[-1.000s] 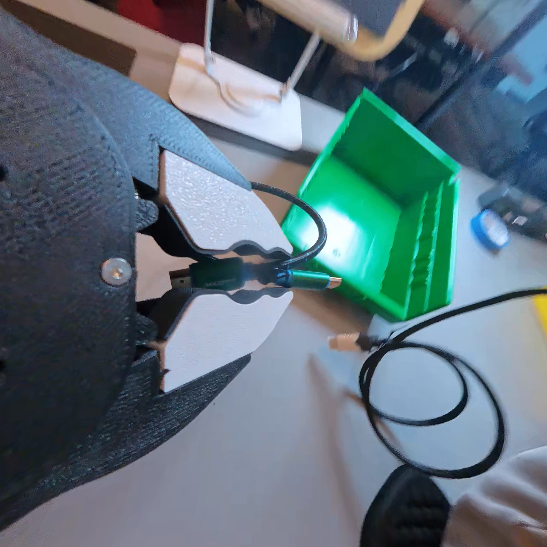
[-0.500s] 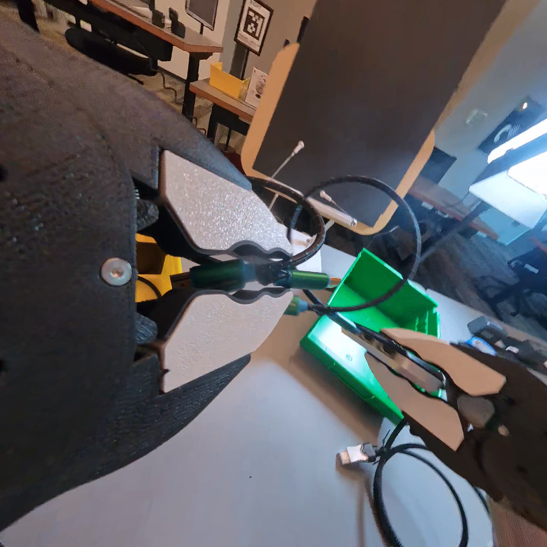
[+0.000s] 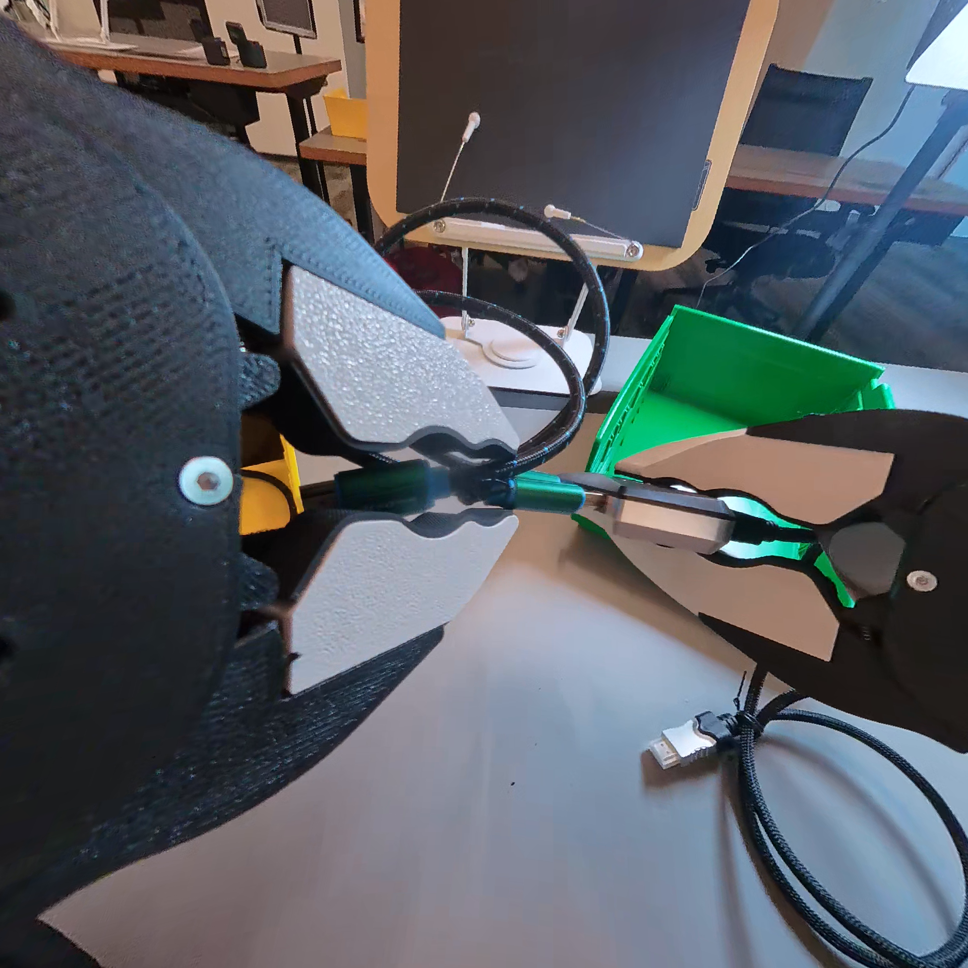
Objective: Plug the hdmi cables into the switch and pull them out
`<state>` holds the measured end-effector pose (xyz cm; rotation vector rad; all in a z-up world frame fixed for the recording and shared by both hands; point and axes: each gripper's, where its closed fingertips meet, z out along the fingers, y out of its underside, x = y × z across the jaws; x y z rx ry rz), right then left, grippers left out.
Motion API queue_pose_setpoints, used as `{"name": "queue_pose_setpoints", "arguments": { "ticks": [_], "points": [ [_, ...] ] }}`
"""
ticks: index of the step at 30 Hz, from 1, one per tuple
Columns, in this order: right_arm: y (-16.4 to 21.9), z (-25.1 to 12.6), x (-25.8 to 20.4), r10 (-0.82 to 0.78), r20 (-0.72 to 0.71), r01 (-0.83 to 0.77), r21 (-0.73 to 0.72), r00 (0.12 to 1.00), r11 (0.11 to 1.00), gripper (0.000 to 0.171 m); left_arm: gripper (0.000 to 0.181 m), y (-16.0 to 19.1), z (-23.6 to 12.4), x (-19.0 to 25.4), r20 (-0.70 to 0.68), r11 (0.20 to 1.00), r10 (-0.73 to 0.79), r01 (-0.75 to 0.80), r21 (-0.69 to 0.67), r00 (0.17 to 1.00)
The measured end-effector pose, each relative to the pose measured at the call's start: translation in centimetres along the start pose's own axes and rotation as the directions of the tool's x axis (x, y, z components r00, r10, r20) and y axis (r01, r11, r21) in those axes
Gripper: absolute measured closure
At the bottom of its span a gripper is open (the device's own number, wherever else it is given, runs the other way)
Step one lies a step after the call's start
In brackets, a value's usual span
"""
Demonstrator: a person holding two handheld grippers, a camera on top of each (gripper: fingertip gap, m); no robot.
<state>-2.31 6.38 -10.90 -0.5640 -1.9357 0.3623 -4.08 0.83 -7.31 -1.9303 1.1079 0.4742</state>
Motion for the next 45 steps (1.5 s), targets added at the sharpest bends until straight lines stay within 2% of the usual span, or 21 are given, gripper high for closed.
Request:
{"name": "queue_pose_setpoints", "arguments": {
  "ticks": [12,15,18,21,24,26,29,36,40,45],
  "points": [
    [-0.7,-0.8,-1.3,0.134,0.155,-0.155,0.136,0.979,0.978,0.148,0.164,-1.6,-0.5,0.8,-0.070,0.982,0.037,-0.023,0.186,0.997],
    [-1.0,-0.9,-1.5,0.179,0.198,-0.214,0.175,0.964,0.961,0.148,0.164,-1.8,-0.5,0.5,-0.036,0.982,0.058,-0.050,0.183,0.998],
    [-1.1,-1.0,-1.7,0.191,0.221,-0.235,0.194,0.956,0.952,0.149,0.164,-2.0,-0.5,0.7,-0.032,0.979,0.081,-0.073,0.190,0.996],
    [-2.0,-1.5,-2.0,0.202,0.267,-0.267,0.235,0.942,0.935,0.149,0.164,-2.5,-1.2,1.0,-0.052,0.956,0.113,-0.095,0.276,0.992],
    [-2.2,-1.1,-2.5,0.170,0.266,-0.227,0.199,0.949,0.954,0.149,0.164,-2.8,-1.6,1.6,-0.099,0.946,0.116,-0.079,0.316,0.988],
    [-1.9,-0.7,-3.0,0.144,0.261,-0.189,0.157,0.955,0.969,0.149,0.164,-2.5,-1.3,2.0,-0.114,0.956,0.127,-0.091,0.280,0.985],
    [-2.2,-0.7,-2.5,0.178,0.260,-0.231,0.187,0.949,0.955,0.149,0.164,-2.5,-1.2,1.4,-0.078,0.970,0.100,-0.080,0.230,0.992],
    [-0.7,0.4,-2.6,0.152,0.201,-0.164,0.044,0.968,0.985,0.149,0.164,-0.9,0.2,1.3,-0.010,0.987,0.157,-0.157,0.024,0.988],
    [-0.4,1.1,-3.6,0.127,0.220,-0.122,-0.033,0.967,0.992,0.149,0.164,0.0,0.3,2.2,-0.074,0.987,0.158,-0.159,-0.003,0.985],
    [0.7,1.6,-3.7,0.155,0.207,-0.132,-0.121,0.966,0.984,0.149,0.164,1.5,1.5,1.9,-0.041,0.970,0.186,-0.190,-0.155,0.982]
  ]
}}
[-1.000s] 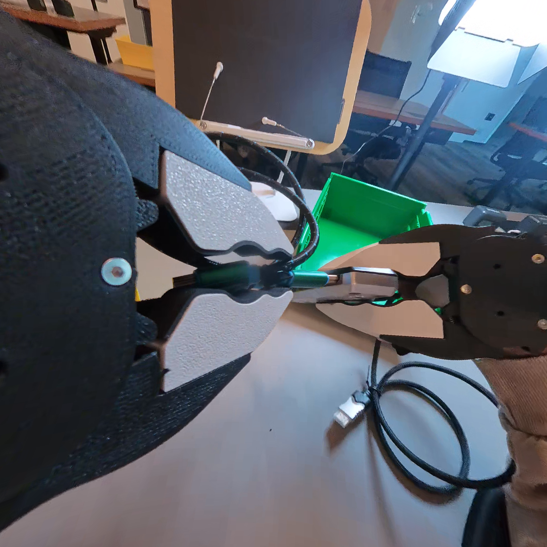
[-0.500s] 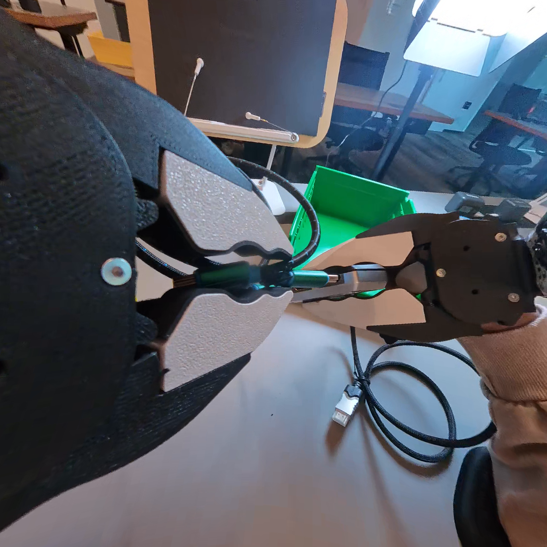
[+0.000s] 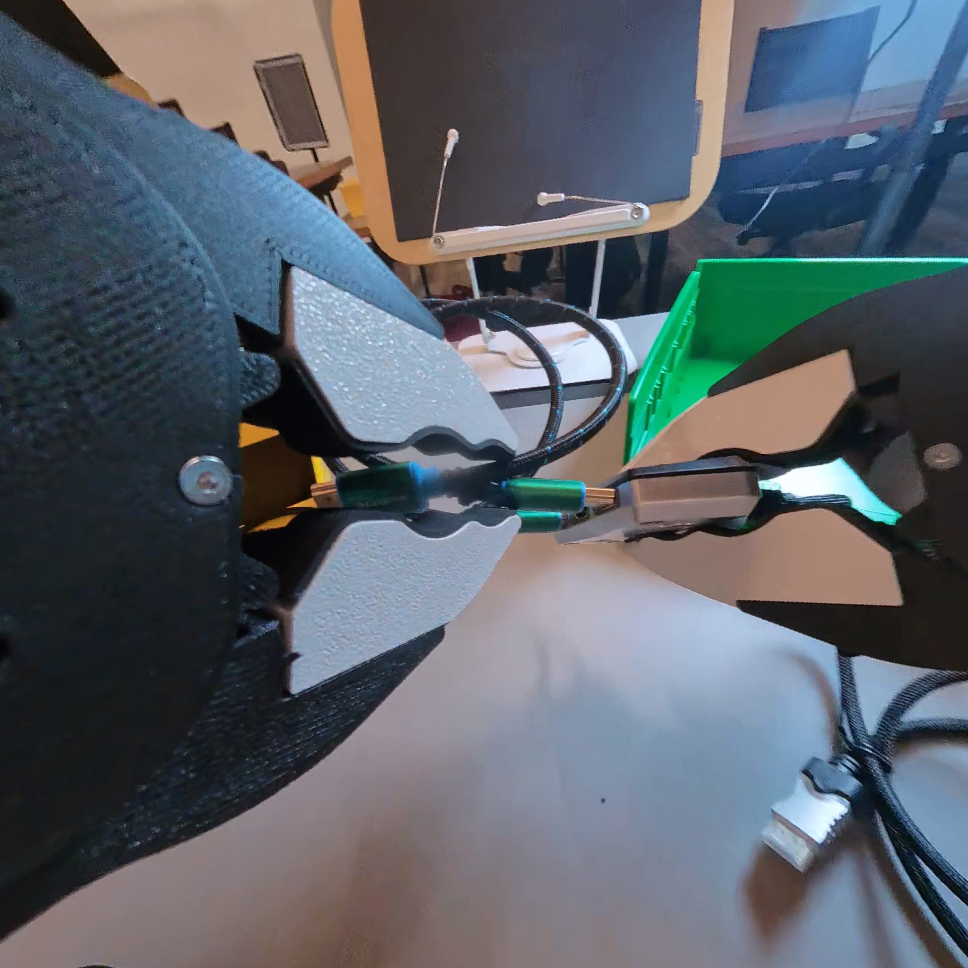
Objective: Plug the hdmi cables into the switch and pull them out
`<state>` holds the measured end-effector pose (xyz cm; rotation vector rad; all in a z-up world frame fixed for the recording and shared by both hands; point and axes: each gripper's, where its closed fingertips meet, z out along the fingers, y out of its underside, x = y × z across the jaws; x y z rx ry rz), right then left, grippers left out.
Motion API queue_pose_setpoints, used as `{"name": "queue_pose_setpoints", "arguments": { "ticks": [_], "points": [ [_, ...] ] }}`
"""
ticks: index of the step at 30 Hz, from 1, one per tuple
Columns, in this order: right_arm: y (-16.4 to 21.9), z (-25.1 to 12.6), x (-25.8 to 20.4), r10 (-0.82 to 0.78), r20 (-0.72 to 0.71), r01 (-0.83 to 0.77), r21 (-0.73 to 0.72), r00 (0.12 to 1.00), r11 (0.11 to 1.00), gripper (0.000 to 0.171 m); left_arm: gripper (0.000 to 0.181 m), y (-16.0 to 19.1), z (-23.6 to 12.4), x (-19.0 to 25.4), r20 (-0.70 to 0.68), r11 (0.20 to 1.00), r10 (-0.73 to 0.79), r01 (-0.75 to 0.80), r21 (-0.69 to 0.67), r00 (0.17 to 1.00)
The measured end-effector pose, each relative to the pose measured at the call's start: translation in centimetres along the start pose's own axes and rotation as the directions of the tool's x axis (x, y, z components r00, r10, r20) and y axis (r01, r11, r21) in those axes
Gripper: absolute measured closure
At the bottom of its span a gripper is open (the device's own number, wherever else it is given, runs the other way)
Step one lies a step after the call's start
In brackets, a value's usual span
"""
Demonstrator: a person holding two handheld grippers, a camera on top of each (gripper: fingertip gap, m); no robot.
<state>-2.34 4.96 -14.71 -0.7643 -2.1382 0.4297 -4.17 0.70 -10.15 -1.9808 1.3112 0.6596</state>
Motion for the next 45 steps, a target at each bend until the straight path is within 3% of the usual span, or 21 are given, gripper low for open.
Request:
{"name": "queue_pose_setpoints", "arguments": {
  "ticks": [8,17,24,27,39,45],
  "points": [
    [0.4,0.7,-0.3,0.068,0.025,-0.067,-0.032,0.997,0.997,0.149,0.163,1.4,1.1,0.2,-0.009,0.996,-0.011,0.010,-0.094,1.000],
    [0.7,0.4,0.3,0.176,0.039,-0.176,-0.018,0.984,0.984,0.148,0.164,-0.8,0.6,-0.7,-0.090,0.965,-0.205,0.216,0.148,0.975],
    [1.5,1.3,-0.2,0.135,0.014,-0.133,-0.107,0.991,0.985,0.149,0.164,0.3,1.7,0.0,-0.094,0.981,-0.177,0.183,0.062,0.980],
    [1.5,1.6,-0.4,0.128,0.020,-0.125,-0.111,0.992,0.986,0.149,0.165,-0.2,1.3,0.3,-0.153,0.967,-0.201,0.221,0.129,0.968],
    [2.4,2.2,-1.4,0.158,0.073,-0.150,-0.114,0.985,0.982,0.148,0.164,-0.2,2.7,1.4,-0.190,0.968,-0.195,0.220,0.119,0.962],
    [1.5,1.1,0.6,0.148,-0.011,-0.148,-0.063,0.989,0.987,0.149,0.163,-0.3,1.8,-0.7,-0.096,0.955,-0.189,0.205,0.215,0.977]
  ]
}}
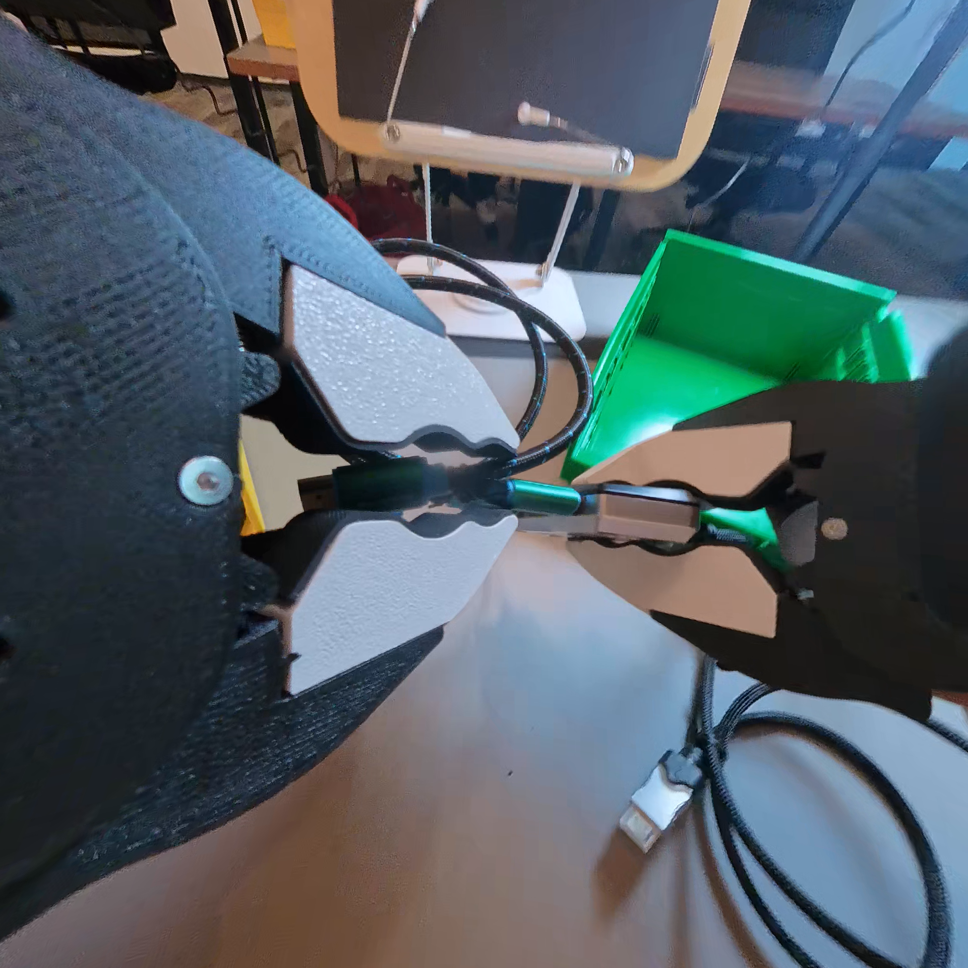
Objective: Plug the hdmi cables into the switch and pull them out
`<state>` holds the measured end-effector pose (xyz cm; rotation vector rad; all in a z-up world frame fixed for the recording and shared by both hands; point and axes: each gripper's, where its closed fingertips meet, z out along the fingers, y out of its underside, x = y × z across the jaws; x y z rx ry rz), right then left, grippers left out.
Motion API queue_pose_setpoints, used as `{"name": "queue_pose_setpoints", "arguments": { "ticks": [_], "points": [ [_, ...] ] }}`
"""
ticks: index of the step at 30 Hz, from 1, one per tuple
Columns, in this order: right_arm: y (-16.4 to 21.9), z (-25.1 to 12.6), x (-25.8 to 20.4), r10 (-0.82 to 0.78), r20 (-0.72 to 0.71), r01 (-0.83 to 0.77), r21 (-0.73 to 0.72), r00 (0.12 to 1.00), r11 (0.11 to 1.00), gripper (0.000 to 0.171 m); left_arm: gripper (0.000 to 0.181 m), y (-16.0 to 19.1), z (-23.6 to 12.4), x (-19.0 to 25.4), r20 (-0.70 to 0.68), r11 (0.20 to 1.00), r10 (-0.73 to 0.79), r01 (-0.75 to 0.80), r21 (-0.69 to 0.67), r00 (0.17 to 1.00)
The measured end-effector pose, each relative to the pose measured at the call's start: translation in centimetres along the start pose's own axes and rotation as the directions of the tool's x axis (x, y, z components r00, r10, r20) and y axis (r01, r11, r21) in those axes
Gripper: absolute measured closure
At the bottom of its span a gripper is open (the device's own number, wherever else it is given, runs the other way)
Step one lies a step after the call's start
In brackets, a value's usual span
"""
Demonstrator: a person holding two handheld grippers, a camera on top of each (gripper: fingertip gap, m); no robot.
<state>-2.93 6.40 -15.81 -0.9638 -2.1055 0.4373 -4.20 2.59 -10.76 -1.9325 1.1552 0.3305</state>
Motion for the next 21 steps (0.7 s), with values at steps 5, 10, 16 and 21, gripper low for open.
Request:
{"name": "queue_pose_setpoints", "arguments": {
  "ticks": [5,10,16,21],
  "points": [
    [-1.8,-3.0,2.3,0.065,-0.063,-0.055,0.141,0.996,0.988,0.149,0.155,-2.6,-5.1,-4.8,0.172,0.957,-0.170,0.120,0.266,0.970],
    [-2.7,-5.9,4.7,0.170,-0.103,-0.134,0.292,0.980,0.947,0.148,0.141,-3.2,-10.3,-7.4,0.069,0.793,-0.385,0.292,0.535,0.920],
    [-7.7,-12.5,6.5,0.323,0.016,-0.231,0.731,0.946,0.642,0.148,0.140,-2.3,-8.2,-6.3,-0.240,0.644,-0.445,0.494,0.584,0.863],
    [-12.0,-16.0,4.0,0.255,0.375,-0.436,0.864,0.891,0.252,0.148,0.135,-9.9,-6.7,-3.2,-0.403,0.431,-0.321,0.511,0.744,0.857]
  ]
}}
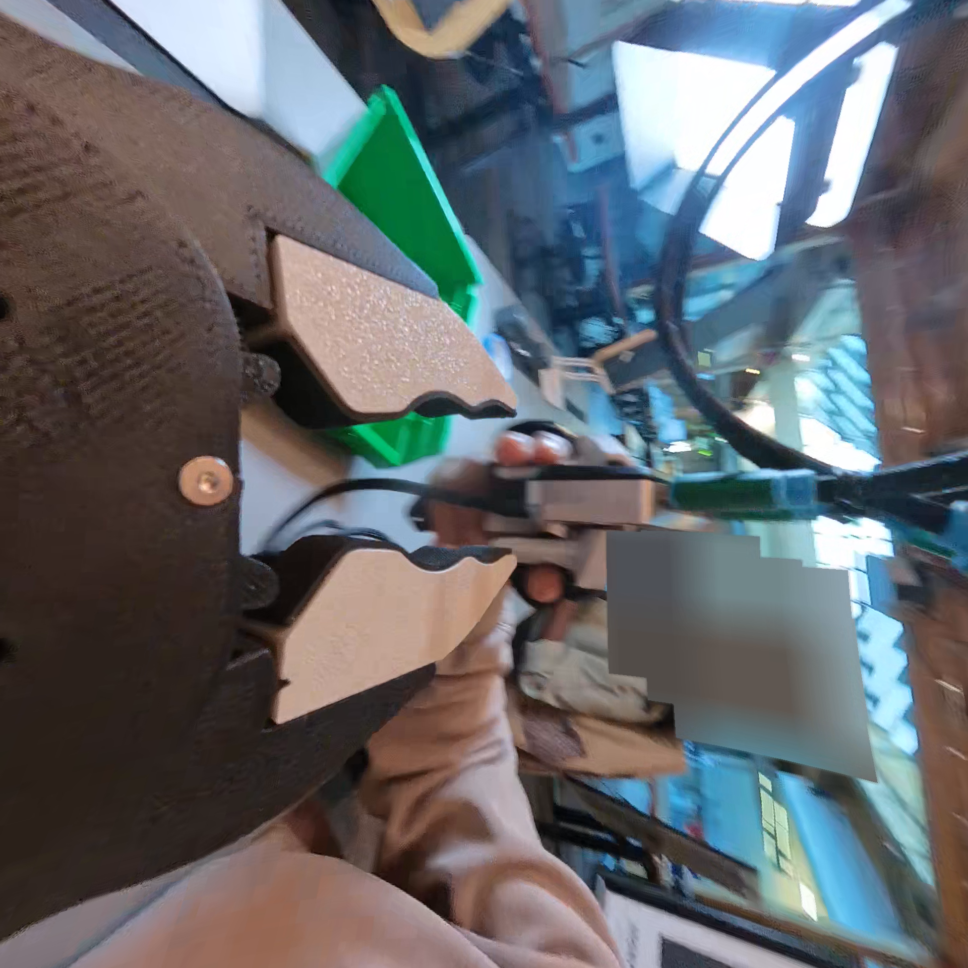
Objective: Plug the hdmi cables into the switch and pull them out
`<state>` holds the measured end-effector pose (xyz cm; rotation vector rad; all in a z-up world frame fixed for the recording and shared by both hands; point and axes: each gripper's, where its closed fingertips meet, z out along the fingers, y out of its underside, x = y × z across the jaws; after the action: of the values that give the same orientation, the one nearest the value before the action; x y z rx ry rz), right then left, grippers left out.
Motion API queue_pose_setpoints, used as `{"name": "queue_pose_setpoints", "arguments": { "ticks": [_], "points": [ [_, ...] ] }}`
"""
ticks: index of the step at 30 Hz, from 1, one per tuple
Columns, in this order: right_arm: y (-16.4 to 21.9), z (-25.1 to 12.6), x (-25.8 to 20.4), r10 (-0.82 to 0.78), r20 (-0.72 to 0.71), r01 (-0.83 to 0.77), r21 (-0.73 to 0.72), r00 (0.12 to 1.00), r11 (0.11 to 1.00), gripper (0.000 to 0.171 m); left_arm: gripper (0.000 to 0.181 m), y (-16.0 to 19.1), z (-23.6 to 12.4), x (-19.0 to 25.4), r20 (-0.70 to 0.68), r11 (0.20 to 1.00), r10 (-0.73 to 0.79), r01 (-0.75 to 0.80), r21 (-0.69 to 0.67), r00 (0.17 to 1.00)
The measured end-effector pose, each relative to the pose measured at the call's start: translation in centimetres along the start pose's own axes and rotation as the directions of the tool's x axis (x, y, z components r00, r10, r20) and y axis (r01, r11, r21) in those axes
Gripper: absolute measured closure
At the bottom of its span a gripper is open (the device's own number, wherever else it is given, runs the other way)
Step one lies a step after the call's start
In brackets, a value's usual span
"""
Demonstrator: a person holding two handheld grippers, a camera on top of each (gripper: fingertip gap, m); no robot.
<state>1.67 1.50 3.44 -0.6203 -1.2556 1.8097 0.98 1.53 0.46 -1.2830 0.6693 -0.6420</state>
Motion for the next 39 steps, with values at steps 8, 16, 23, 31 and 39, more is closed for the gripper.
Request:
{"name": "queue_pose_setpoints", "arguments": {
  "ticks": [8,16,23,31,39],
  "points": [
    [1.4,-0.5,1.5,-0.122,-0.076,0.103,-0.209,0.990,0.972,0.140,0.161,-1.9,-1.8,-0.2,0.072,0.990,0.133,-0.130,-0.049,0.988],
    [6.1,-1.1,0.6,-0.297,0.045,0.276,-0.520,0.954,0.808,0.150,0.162,-0.6,-1.5,0.7,0.034,0.970,0.205,-0.199,-0.139,0.978],
    [2.0,-0.7,-0.9,-0.548,0.092,0.504,-0.541,0.831,0.673,0.151,0.157,-3.8,-2.1,1.6,0.087,0.962,0.265,-0.257,-0.091,0.960],
    [-8.6,-0.1,3.2,-0.763,0.154,0.617,-0.696,0.628,0.367,0.151,0.151,-8.1,-7.1,-0.9,0.289,0.953,0.303,-0.297,-0.065,0.908],
    [-10.3,-3.9,13.2,-0.853,-0.009,0.577,-0.732,0.522,0.361,0.152,0.150,-8.1,-8.1,-1.7,0.333,0.939,0.345,-0.327,-0.109,0.878]
  ]
}}
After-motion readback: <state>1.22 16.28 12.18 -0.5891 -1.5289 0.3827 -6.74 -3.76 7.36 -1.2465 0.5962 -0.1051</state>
